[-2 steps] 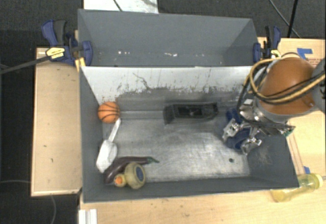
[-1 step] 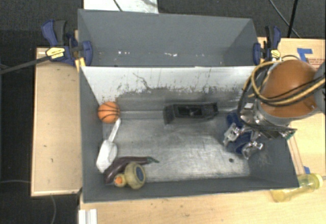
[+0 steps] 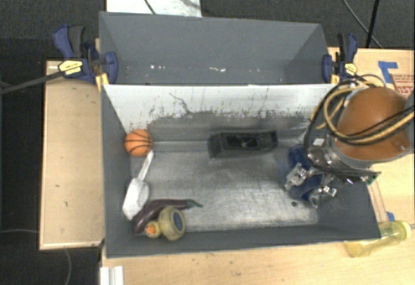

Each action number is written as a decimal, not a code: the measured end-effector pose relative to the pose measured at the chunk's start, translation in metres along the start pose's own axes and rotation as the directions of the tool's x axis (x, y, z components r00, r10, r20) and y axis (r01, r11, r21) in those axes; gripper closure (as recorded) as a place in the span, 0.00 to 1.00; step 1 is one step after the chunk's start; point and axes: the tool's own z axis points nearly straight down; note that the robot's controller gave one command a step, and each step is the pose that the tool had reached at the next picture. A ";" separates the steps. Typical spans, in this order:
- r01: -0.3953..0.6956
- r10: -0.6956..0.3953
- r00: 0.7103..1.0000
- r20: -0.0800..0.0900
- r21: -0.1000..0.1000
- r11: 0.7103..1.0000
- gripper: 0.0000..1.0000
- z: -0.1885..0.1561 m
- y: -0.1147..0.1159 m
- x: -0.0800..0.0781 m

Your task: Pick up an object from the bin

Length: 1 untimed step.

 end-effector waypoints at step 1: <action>0.131 -0.131 0.991 -0.025 -0.001 0.991 1.00 -0.138 -0.004 0.007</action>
Offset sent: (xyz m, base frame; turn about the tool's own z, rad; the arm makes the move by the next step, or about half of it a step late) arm 0.0000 0.0000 0.0000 0.0000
